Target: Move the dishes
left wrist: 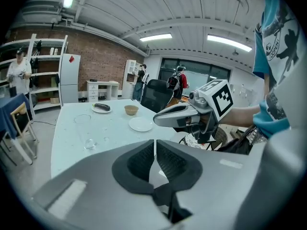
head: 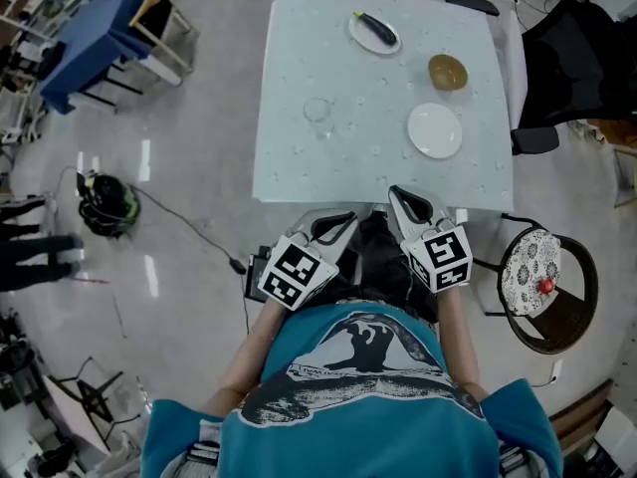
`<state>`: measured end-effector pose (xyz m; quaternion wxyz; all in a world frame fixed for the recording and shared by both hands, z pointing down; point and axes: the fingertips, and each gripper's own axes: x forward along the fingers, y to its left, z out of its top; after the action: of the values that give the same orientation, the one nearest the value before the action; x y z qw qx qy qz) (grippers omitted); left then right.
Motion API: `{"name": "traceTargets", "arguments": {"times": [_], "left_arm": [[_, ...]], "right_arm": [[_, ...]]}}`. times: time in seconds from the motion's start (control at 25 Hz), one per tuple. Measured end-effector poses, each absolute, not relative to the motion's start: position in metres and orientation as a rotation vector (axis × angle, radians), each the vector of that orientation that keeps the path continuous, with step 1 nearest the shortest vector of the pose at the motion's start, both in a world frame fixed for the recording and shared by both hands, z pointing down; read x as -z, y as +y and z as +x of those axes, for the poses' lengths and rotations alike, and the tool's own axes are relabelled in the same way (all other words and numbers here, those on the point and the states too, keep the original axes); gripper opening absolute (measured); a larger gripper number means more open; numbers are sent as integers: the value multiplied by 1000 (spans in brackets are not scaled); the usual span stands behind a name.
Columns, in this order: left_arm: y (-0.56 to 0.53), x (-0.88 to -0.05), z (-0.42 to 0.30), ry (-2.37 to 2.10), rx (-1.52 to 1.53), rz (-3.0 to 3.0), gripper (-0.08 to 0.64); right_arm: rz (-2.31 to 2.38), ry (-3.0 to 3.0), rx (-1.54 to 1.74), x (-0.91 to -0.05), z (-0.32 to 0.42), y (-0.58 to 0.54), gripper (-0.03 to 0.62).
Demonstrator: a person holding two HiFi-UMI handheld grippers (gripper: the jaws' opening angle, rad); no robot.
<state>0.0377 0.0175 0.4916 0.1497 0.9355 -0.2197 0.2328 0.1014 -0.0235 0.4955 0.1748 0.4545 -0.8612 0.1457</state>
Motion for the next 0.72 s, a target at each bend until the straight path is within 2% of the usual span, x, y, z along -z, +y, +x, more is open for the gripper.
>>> {"name": "traceTargets", "arguments": {"times": [0.72], "left_arm": [[67, -500, 16, -597, -706, 2740, 29]], "right_arm": [[1179, -2459, -415, -501, 50, 28, 2]]}}
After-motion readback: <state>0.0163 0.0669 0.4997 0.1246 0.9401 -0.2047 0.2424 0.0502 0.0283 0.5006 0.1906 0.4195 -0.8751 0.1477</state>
